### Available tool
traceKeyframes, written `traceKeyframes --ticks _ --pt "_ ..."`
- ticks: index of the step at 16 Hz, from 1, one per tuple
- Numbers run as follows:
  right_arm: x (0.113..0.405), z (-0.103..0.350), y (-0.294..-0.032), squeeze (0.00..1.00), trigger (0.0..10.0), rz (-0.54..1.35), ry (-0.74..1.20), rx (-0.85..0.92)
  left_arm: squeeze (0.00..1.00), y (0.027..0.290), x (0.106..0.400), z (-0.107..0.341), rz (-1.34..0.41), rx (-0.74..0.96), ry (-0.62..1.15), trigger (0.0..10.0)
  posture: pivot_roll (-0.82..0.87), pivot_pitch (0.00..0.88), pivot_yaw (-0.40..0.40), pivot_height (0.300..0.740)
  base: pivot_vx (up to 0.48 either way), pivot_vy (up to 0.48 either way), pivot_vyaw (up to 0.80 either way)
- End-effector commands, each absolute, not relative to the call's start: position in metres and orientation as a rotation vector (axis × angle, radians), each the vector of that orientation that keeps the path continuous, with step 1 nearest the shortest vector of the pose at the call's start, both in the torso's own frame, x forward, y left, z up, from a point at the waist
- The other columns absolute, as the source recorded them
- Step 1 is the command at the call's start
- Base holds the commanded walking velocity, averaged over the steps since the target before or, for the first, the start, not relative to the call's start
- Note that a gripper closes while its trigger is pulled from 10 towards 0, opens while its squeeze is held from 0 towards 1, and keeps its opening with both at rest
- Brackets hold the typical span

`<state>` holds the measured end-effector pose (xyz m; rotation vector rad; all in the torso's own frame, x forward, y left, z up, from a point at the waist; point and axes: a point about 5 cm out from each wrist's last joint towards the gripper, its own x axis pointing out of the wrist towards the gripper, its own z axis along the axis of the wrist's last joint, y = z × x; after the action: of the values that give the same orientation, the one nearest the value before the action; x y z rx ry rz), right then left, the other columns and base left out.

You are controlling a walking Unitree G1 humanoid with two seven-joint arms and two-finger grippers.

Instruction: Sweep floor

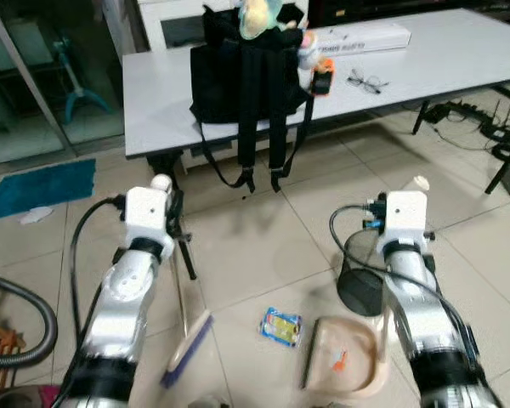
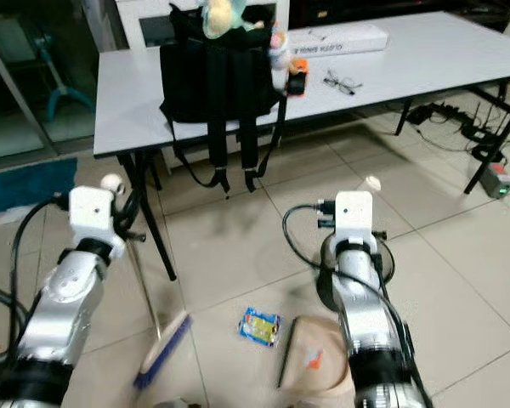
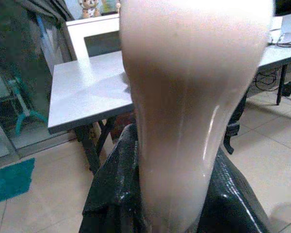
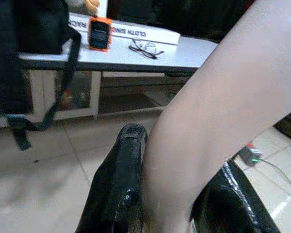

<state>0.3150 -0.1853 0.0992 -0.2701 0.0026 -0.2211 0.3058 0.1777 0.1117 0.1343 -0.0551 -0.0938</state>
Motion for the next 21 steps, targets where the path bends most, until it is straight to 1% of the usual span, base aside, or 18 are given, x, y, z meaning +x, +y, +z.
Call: traceKeyframes --ticks 1,2,3,4,7,9,10,13,15,17,20,21 --pt "0.322 0.110 -0.187 0.00 10.0 -0.244 -0.053 -0.305 0.00 0.177 0.311 0.124 -0.088 0.149 -0.130 10.0 0.03 0.089 0.060 0.740 0.000 0.000 0.00" --pt "0.324 0.111 -0.189 0.00 10.0 -0.258 -0.057 -0.309 0.00 0.177 0.312 0.125 -0.086 0.144 -0.149 10.0 0.03 0.097 0.057 0.740 0.000 0.000 0.00" --pt "0.331 0.114 -0.190 0.00 10.0 -0.279 -0.068 -0.301 0.00 0.175 0.317 0.127 -0.098 0.149 -0.185 10.0 0.02 0.131 0.053 0.740 0.000 0.000 0.00" --pt "0.334 0.115 -0.189 0.00 10.0 -0.280 -0.076 -0.292 0.00 0.175 0.319 0.127 -0.105 0.147 -0.195 10.0 0.02 0.137 0.053 0.740 0.000 0.000 0.00" --pt "0.344 0.115 -0.177 0.00 10.0 -0.239 -0.106 -0.327 0.00 0.166 0.324 0.132 -0.122 0.149 -0.265 10.0 0.02 0.222 0.047 0.740 0.000 0.000 0.00" --pt "0.342 0.114 -0.173 0.00 10.0 -0.243 -0.135 -0.359 0.00 0.161 0.322 0.132 -0.128 0.143 -0.302 10.0 0.02 0.233 0.044 0.740 0.000 0.000 0.00" --pt "0.344 0.114 -0.166 0.00 10.0 -0.246 -0.168 -0.376 0.00 0.156 0.321 0.133 -0.146 0.150 -0.338 10.0 0.02 0.243 0.045 0.740 0.000 0.000 0.00" --pt "0.343 0.114 -0.153 0.00 10.0 -0.257 -0.209 -0.334 0.00 0.153 0.319 0.131 -0.161 0.127 -0.353 10.0 0.03 0.277 0.047 0.740 0.000 0.000 0.00" --pt "0.338 0.110 -0.134 0.00 10.0 -0.209 -0.246 -0.304 0.00 0.150 0.317 0.128 -0.170 0.140 -0.382 10.0 0.04 0.301 0.025 0.740 0.000 0.000 0.00" --pt "0.333 0.103 -0.111 0.00 10.0 -0.137 -0.244 -0.293 0.00 0.149 0.320 0.128 -0.174 0.138 -0.389 10.0 0.05 0.326 0.009 0.740 0.000 0.000 0.00" --pt "0.329 0.095 -0.094 0.00 10.0 -0.093 -0.217 -0.280 0.00 0.142 0.318 0.122 -0.215 0.118 -0.374 10.0 0.04 0.335 0.000 0.740 0.000 0.000 0.00" --pt "0.328 0.093 -0.091 0.00 10.0 -0.090 -0.206 -0.265 0.00 0.137 0.318 0.117 -0.231 0.067 -0.353 10.0 0.04 0.335 -0.001 0.740 0.000 0.000 0.00"
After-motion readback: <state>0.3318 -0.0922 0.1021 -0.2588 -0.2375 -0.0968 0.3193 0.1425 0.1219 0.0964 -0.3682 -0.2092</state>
